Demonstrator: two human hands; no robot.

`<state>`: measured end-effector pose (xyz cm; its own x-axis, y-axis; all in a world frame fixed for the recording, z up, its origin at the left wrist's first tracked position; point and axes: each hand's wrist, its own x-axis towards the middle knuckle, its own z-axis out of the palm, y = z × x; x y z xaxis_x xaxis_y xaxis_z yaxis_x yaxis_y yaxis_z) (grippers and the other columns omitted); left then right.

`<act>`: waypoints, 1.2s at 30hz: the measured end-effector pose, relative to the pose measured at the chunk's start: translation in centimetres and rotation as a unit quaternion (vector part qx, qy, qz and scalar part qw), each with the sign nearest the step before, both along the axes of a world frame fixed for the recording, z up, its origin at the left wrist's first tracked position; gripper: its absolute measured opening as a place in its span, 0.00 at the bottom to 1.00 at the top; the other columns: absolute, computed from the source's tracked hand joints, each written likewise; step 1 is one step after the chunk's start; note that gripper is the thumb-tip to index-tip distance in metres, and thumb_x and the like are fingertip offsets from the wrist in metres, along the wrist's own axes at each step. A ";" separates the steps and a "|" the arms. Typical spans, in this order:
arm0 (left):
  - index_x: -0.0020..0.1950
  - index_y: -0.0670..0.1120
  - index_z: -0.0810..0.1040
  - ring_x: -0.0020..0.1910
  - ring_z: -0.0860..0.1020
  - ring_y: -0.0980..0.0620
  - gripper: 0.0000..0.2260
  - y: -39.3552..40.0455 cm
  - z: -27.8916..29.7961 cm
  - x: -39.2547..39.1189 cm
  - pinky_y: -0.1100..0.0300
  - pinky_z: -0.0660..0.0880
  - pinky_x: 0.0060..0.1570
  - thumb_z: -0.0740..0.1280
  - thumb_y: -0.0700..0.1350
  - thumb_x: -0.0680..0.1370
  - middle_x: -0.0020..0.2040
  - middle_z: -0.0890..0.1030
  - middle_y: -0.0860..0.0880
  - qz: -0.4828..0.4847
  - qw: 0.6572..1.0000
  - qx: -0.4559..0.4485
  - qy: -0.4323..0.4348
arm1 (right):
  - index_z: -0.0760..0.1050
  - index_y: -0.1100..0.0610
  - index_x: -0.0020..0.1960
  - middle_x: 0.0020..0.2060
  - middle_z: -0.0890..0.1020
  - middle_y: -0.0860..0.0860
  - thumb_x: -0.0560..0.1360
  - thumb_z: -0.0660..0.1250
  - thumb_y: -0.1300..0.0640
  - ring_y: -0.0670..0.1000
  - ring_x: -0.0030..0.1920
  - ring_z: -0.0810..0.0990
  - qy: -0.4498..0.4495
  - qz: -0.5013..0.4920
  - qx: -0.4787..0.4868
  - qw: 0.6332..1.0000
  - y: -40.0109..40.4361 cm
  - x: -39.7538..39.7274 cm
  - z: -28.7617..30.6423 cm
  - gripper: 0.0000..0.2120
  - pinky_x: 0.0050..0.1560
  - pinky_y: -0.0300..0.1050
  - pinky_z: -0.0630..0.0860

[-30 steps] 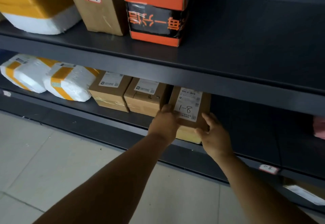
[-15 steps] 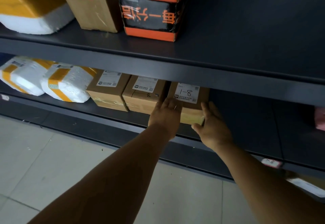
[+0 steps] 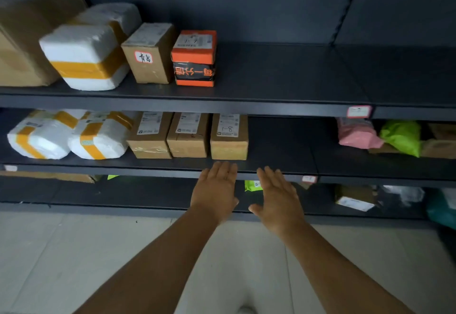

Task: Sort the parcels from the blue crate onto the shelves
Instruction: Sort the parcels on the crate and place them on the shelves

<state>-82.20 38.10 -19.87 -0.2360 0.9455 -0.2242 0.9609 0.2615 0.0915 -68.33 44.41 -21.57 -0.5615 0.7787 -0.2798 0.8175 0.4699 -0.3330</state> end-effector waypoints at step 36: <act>0.79 0.50 0.47 0.78 0.49 0.51 0.33 -35.3 16.0 53.9 0.52 0.48 0.74 0.61 0.54 0.80 0.79 0.51 0.50 -0.391 0.910 0.074 -0.117 | 0.42 0.54 0.79 0.78 0.45 0.48 0.78 0.63 0.48 0.50 0.78 0.40 -0.016 -0.463 0.051 0.885 -48.9 54.9 17.1 0.39 0.76 0.51 0.42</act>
<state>-28.33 2.83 -3.91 0.5606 0.8272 -0.0388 0.7971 -0.5263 0.2960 -13.48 -4.51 -4.43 0.3367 0.9231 -0.1856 0.8762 -0.3794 -0.2973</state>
